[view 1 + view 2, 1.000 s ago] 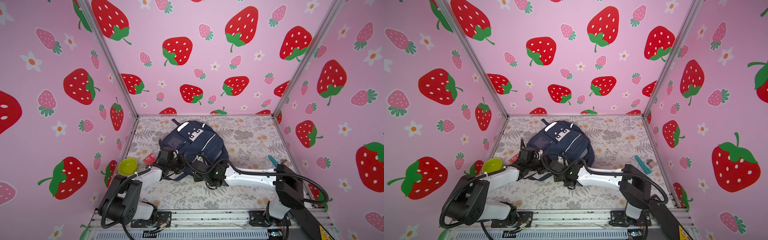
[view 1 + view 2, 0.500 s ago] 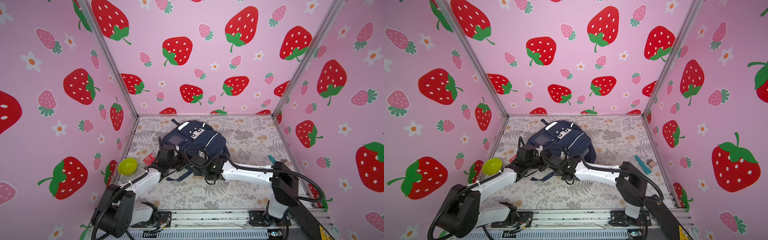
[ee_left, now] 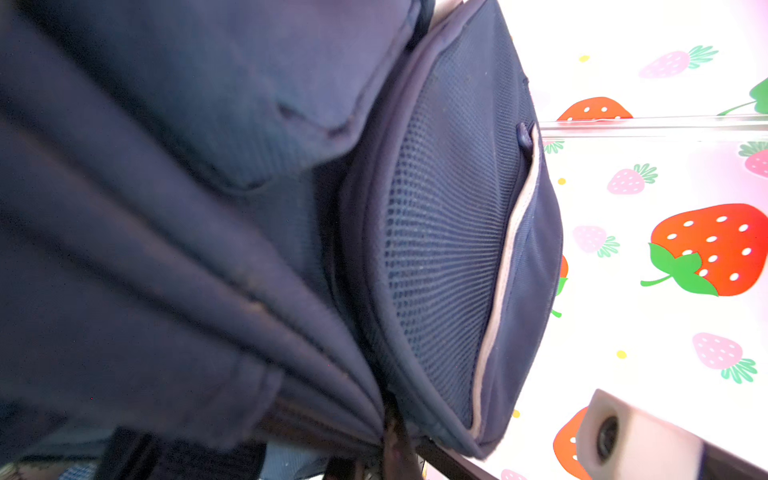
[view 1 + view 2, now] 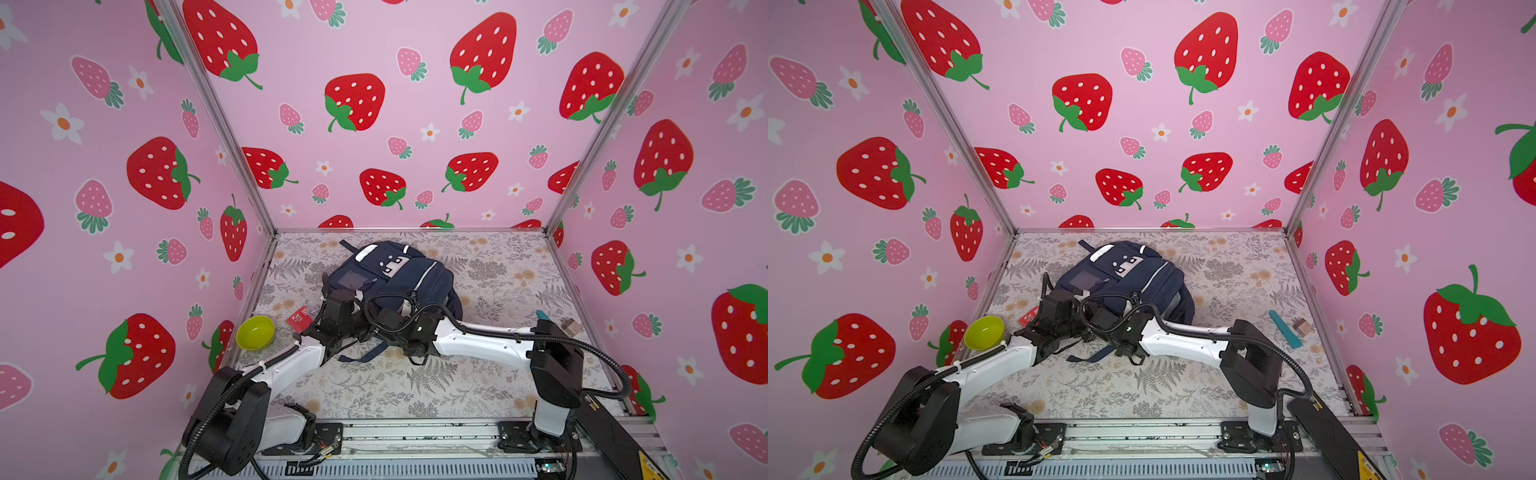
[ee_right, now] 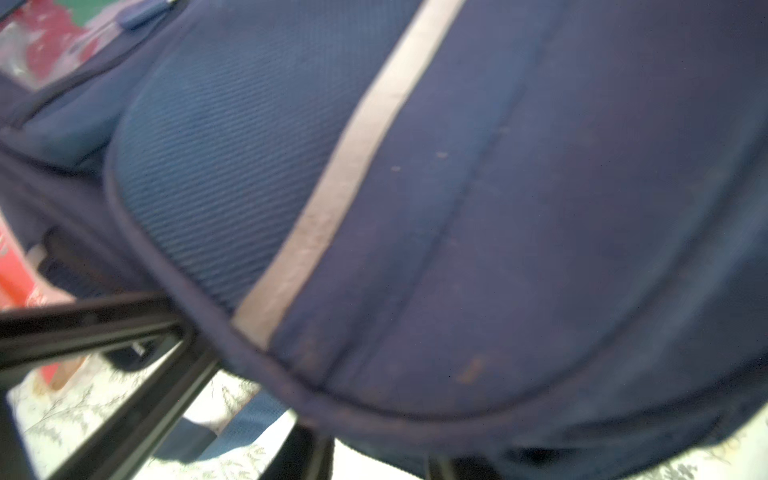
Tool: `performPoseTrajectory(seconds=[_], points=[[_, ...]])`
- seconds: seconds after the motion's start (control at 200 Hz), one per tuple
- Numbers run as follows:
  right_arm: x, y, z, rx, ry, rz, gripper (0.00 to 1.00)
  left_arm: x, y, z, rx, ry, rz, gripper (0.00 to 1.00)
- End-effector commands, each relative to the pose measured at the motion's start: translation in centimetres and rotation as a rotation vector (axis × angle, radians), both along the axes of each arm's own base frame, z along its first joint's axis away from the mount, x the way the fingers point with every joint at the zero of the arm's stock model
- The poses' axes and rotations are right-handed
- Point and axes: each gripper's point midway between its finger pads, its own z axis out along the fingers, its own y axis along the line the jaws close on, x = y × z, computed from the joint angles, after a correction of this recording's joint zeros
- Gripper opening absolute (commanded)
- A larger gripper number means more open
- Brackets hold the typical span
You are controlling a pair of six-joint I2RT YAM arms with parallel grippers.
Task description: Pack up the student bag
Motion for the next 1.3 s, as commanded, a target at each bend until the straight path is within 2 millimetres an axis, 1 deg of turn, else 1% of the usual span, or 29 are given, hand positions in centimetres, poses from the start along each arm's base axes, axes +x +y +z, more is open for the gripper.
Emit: performPoseTrajectory(seconds=[0.0,0.135,0.27,0.33,0.52,0.605,0.75,0.86,0.925,1.01,1.095,1.206,1.296], points=[[2.6,-2.0,0.9,-0.051,-0.087,-0.115,0.29,-0.2,-2.2,4.0,-0.081,-0.097,-0.106,0.00],[2.1,-2.8,0.8,-0.053,-0.068,-0.119,0.22,0.0,-2.2,3.8,-0.073,-0.097,-0.108,0.00],[1.5,-3.7,1.4,-0.037,-0.059,-0.116,0.20,0.1,-2.2,3.5,-0.065,-0.096,-0.108,0.00],[1.3,-4.0,1.3,-0.039,-0.050,-0.112,0.18,0.1,-2.2,3.3,-0.062,-0.093,-0.107,0.00],[1.0,-4.1,0.7,-0.053,-0.032,-0.095,0.07,0.2,-2.1,3.0,-0.058,-0.088,-0.106,0.00],[1.0,-4.0,0.7,-0.055,-0.032,-0.084,0.00,0.2,-1.9,3.1,-0.053,-0.090,-0.103,0.00],[0.6,-3.5,0.9,-0.055,-0.015,-0.028,0.00,0.5,-1.2,2.5,-0.031,-0.077,-0.082,0.00],[-0.7,-2.8,1.0,-0.036,0.039,0.069,0.00,0.9,-0.2,1.5,0.001,-0.047,-0.047,0.00],[-1.9,-3.0,0.6,-0.014,0.078,0.120,0.00,1.1,0.4,0.9,0.016,-0.035,-0.026,0.00],[-3.3,-4.1,0.2,0.007,0.113,0.166,0.00,1.4,0.9,0.4,0.032,-0.026,-0.008,0.00],[-3.8,-6.3,0.1,-0.028,0.110,0.175,0.00,1.7,1.5,-0.1,0.053,-0.013,0.002,0.00],[-3.3,-10.1,0.3,-0.116,0.089,0.146,0.00,1.8,2.5,-0.7,0.084,0.011,0.029,0.00],[-1.9,-13.5,0.4,-0.160,0.071,0.110,0.00,1.8,3.8,-1.4,0.121,0.043,0.060,0.00]])
